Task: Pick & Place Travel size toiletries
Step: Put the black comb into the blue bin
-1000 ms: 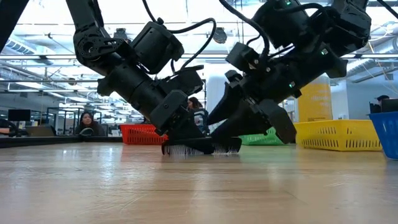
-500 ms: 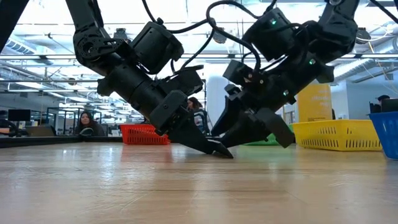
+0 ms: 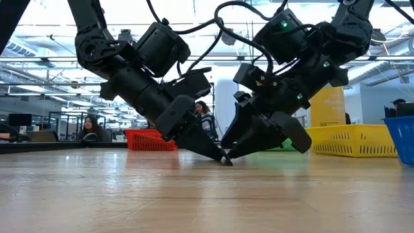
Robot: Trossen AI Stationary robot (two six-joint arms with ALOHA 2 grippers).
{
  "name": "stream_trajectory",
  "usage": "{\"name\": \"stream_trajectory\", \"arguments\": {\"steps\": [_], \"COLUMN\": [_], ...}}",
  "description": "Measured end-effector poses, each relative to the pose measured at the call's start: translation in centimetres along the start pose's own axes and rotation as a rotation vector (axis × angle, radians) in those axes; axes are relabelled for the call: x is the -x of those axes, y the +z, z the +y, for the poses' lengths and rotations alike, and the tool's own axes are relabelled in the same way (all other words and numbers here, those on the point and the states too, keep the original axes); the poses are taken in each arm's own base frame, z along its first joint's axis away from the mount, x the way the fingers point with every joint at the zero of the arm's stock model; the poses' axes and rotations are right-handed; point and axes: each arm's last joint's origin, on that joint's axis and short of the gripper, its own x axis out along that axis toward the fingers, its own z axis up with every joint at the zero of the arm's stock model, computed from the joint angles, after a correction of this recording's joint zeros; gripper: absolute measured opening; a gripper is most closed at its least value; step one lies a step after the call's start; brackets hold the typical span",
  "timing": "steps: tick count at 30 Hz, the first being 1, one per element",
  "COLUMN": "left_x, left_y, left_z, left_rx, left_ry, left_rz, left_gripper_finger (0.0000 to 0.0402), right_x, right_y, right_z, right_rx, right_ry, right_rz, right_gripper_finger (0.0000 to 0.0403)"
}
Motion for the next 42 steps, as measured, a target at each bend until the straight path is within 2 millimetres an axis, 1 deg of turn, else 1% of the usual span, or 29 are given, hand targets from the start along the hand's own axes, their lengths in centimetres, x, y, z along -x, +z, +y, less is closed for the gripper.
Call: {"name": "stream_trajectory", "arguments": {"steps": [5, 13, 15, 19, 22, 27, 29, 31, 34, 37, 39, 42], "left_x": [0.0, 0.0, 0.0, 0.0, 0.0, 0.0, 0.2, 0.5, 1.5, 2.3, 2.4, 2.2], "left_y": [0.1, 0.2, 0.2, 0.2, 0.3, 0.3, 0.5, 0.5, 0.8, 1.0, 1.0, 0.8], "left_z": [0.0, 0.0, 0.0, 0.0, 0.0, 0.0, 0.0, 0.0, -0.4, -1.0, -1.6, -2.2], "left_rx": [-0.001, -0.002, -0.002, -0.008, -0.010, -0.013, -0.012, -0.010, -0.016, -0.017, -0.013, -0.012], "left_ry": [-0.001, -0.001, -0.002, -0.002, -0.003, -0.003, -0.002, 0.000, 0.001, -0.042, -0.098, -0.125], "left_rz": [-0.008, -0.014, -0.016, -0.024, -0.032, -0.033, -0.032, -0.009, 0.029, 0.061, 0.070, 0.070], "left_gripper_finger": [0.0001, 0.0000, 0.0001, 0.0001, 0.0001, 0.0001, 0.0001, 0.0001, 0.0000, 0.0000, 0.0000, 0.0000], "right_x": [0.0, 0.3, 0.3, 0.5, 0.3, 0.3, 0.8, 1.4, 2.4, 3.0, 3.1, 2.6], "right_y": [0.1, 0.5, 0.5, 0.6, 0.2, -0.6, -0.5, -0.1, 0.1, 0.2, 0.2, -0.4], "right_z": [0.3, 0.2, 0.2, -0.3, -0.9, -2.0, -2.4, -2.6, -2.2, -1.4, -1.0, -0.7], "right_rx": [0.009, 0.000, 0.002, -0.019, -0.079, -0.186, -0.197, -0.168, -0.110, -0.112, -0.131, -0.145], "right_ry": [0.016, 0.044, 0.050, 0.120, 0.170, 0.313, 0.330, 0.328, 0.360, 0.468, 0.517, 0.506], "right_rz": [-0.010, -0.042, -0.043, -0.076, -0.070, -0.072, -0.066, -0.074, -0.035, -0.030, -0.020, 0.009], "right_gripper_finger": [0.0208, 0.0266, 0.0275, 0.0283, 0.0281, 0.0271, 0.0267, 0.0262, 0.0250, 0.0235, 0.0223, 0.0206]}}
